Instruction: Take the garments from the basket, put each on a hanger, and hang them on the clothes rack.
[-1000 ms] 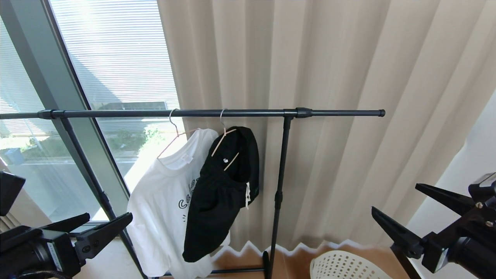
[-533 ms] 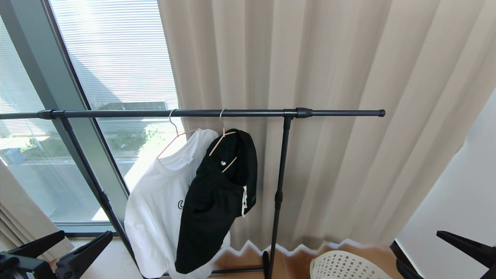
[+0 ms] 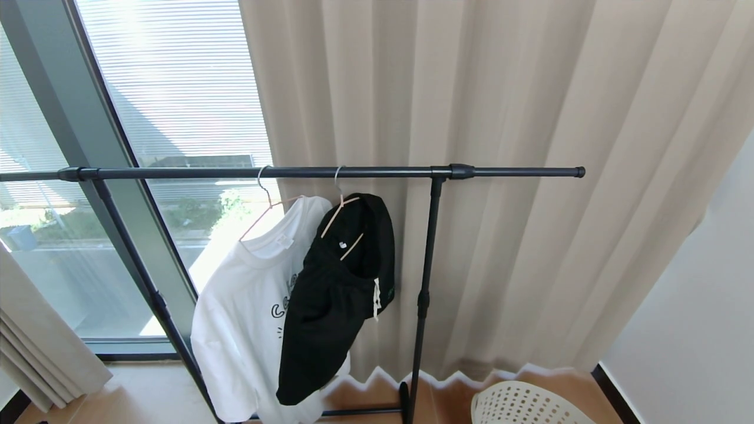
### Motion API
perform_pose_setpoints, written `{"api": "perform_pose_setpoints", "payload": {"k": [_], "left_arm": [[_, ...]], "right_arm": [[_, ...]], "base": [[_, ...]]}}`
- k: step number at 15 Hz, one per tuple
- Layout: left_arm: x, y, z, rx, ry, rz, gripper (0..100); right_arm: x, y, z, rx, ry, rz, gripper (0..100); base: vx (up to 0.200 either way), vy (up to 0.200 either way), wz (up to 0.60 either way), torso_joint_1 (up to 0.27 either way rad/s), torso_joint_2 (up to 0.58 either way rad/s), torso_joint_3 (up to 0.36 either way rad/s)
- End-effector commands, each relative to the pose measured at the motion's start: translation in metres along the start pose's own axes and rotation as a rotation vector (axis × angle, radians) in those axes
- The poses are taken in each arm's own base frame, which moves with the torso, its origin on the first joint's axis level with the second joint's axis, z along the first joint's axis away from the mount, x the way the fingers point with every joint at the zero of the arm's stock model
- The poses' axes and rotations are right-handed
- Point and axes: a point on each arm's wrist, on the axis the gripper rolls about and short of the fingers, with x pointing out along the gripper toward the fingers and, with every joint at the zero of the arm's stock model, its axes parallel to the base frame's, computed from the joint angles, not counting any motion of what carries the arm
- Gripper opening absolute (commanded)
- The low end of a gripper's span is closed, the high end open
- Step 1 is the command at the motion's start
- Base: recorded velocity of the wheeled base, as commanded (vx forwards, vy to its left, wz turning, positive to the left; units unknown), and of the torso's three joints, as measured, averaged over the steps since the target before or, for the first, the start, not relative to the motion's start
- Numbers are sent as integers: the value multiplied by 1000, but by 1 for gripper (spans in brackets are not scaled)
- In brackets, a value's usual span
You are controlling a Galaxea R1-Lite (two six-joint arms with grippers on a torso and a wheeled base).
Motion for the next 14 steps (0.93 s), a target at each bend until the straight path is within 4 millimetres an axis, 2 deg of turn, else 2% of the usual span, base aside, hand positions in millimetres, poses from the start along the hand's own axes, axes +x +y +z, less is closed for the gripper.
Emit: {"api": "perform_pose_setpoints", "payload": {"k": [1, 3, 6, 11, 14], "left_arm": [[-11, 4, -12, -12, -70, -8, 100], [-16, 6, -23, -12, -71, -3, 100], [-19, 9, -37, -8, -51, 3, 100], [-21, 10, -41, -21, -78, 22, 100], [-23, 11, -47, 33, -154, 158, 100]], "right_arm": [[-11, -1, -7, 9, -102, 40, 100], [-10, 1, -8, -1, -95, 112, 100], [-11, 0, -8, 4, -93, 85, 100], [-13, -1, -9, 92, -81, -128, 100], [-19, 0, -12, 129, -153, -229, 100]], "base": [[0, 0, 0, 0, 0, 0], [0, 0, 0, 0, 0, 0], [0, 0, 0, 0, 0, 0], [0, 0, 0, 0, 0, 0], [0, 0, 0, 0, 0, 0]]}}
